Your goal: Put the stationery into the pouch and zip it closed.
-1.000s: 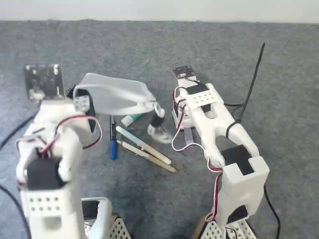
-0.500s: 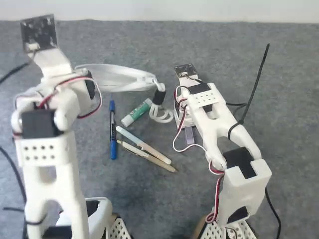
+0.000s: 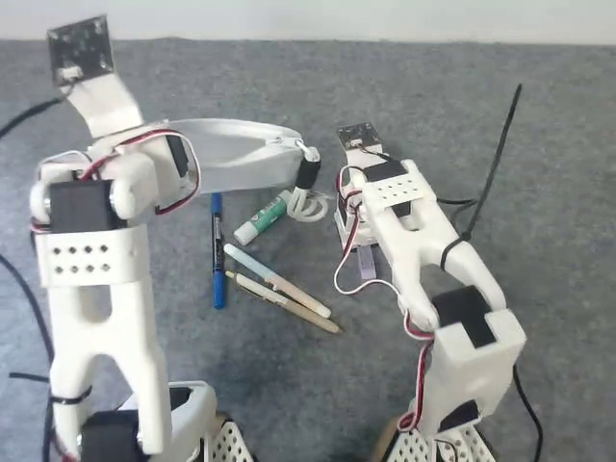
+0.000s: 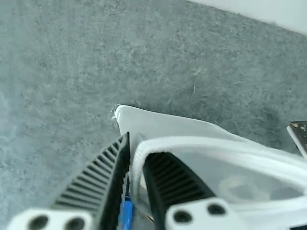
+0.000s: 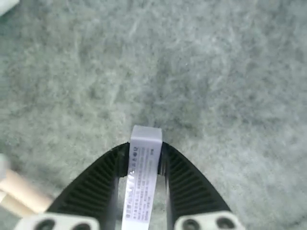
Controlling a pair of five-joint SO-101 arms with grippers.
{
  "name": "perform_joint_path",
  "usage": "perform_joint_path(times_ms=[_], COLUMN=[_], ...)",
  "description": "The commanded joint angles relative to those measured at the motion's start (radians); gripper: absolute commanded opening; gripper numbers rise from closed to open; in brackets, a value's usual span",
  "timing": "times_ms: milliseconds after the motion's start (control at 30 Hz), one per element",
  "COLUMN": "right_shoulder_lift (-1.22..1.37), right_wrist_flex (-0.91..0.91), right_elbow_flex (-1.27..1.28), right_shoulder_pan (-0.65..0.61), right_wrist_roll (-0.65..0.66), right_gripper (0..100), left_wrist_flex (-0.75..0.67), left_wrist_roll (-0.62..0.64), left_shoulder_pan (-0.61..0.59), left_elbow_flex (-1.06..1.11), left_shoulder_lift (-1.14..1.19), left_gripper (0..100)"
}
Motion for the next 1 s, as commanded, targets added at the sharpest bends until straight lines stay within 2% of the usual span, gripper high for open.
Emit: perform_joint_path(times_ms=[0, 100, 600, 833, 967], right_shoulder_lift=[-0.154, -0.246, -0.55, -0.722, -0.777], right_wrist_flex=[0.07, 0.104, 0.3, 0.357, 0.371], right_elbow_flex=[-0.052, -0.048, -0.048, -0.048, -0.046], right_shoulder_pan=[0.013, 0.012, 0.005, 0.004, -0.048], right_wrist_roll=[-0.002, -0.002, -0.002, -0.006, -0.008], right_gripper=[0.6, 0.6, 0.6, 0.6, 0.6], left_wrist_flex=[0.037, 0.054, 0.055, 0.061, 0.063], left_wrist_roll=[0.169, 0.212, 0.209, 0.21, 0.21], left_shoulder_pan=[-0.002, -0.002, -0.003, -0.064, -0.061], left_elbow_flex=[-0.062, -0.062, -0.035, -0.033, -0.033], left_shoulder_lift=[-0.002, -0.002, -0.008, -0.005, -0.006], left_gripper=[1, 1, 1, 1, 1])
